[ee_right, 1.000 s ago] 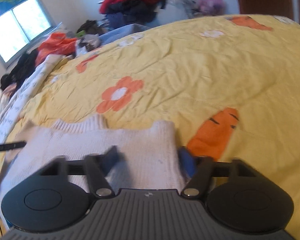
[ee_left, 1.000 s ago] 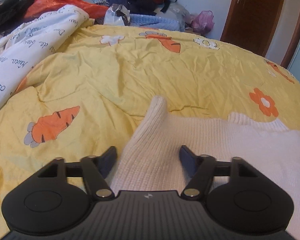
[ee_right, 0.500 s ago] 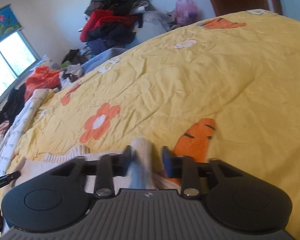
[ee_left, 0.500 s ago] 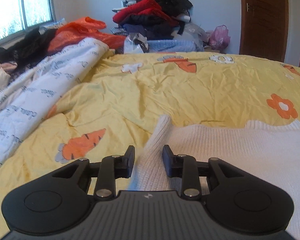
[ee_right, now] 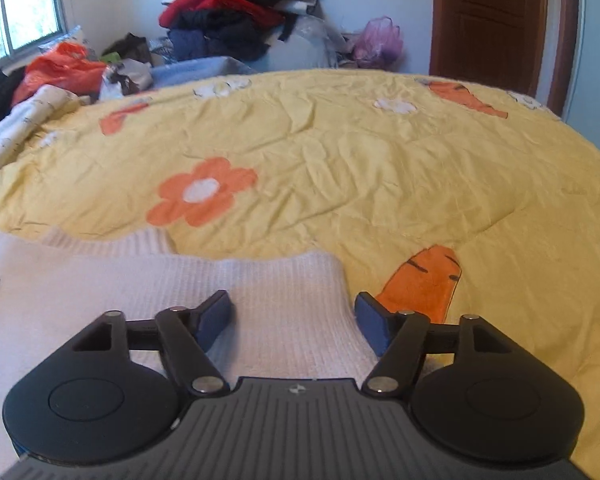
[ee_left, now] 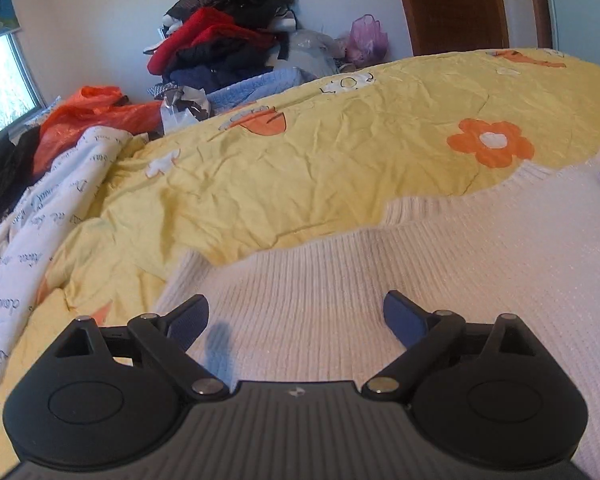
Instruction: Fold small clothes
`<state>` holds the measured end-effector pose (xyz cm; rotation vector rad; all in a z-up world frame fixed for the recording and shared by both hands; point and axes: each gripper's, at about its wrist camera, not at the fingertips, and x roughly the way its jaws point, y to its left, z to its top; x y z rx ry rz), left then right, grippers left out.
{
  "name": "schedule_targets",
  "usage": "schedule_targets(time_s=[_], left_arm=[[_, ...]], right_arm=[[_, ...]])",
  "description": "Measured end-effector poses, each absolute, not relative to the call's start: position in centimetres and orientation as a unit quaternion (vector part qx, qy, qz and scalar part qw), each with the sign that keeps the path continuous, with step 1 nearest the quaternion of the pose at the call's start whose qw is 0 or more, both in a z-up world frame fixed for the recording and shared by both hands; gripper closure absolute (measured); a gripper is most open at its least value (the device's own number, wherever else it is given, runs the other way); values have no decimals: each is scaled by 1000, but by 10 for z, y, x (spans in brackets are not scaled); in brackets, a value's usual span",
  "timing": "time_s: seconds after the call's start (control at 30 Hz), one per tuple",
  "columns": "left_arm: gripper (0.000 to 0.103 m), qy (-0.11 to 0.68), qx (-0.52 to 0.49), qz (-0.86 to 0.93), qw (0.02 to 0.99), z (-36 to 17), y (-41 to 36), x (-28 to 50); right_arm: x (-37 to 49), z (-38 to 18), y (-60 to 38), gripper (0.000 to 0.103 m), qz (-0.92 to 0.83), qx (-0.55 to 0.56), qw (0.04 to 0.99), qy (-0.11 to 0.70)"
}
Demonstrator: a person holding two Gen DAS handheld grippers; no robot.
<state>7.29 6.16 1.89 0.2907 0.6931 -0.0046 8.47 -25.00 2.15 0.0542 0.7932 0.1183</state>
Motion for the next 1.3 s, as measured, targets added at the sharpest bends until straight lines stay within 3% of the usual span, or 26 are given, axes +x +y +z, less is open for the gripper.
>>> schedule_targets(time_s=[0.27, 0.47, 0.63, 0.7, 0.77, 0.93, 1.1, 1.13, 1.2, 1.23, 1.27, 1.3], left_arm=[[0, 370, 54, -21, 927, 13, 88, 87], [0, 361, 66, -8, 930, 16, 83, 82], [1, 291, 127, 46, 947, 39, 73, 21], [1, 276, 131, 36, 951, 46, 79, -13], [1, 267, 134, 43, 953, 49, 89, -45], [1, 317, 33, 56, 946, 37, 140, -88], [2, 368, -86, 17, 926, 21, 167, -91], [7, 375, -110, 9, 920, 20, 171, -88], [33, 371, -132, 1, 919, 21, 173, -86], [46, 376, -139, -7, 916, 23, 172, -85], [51, 377, -138, -3, 916, 25, 170, -85], [52, 379, -127, -2, 917, 27, 166, -83]], right_arm=[[93, 15, -251, 23, 66, 23, 923, 378], [97, 13, -252, 19, 64, 24, 924, 377], [70, 32, -271, 25, 47, 73, 937, 337], [39, 49, -287, 23, 73, 103, 946, 300], [2, 61, -307, 13, 94, 133, 946, 281], [-58, 49, -343, 14, 102, 168, 925, 324], [-65, 29, -338, 28, 143, 194, 899, 366], [-62, 26, -331, 38, 158, 190, 894, 373], [-53, 23, -319, 45, 162, 161, 899, 375], [-48, 25, -316, 55, 167, 142, 902, 371], [-42, 30, -315, 73, 171, 135, 904, 368], [-37, 38, -317, 77, 168, 129, 907, 363]])
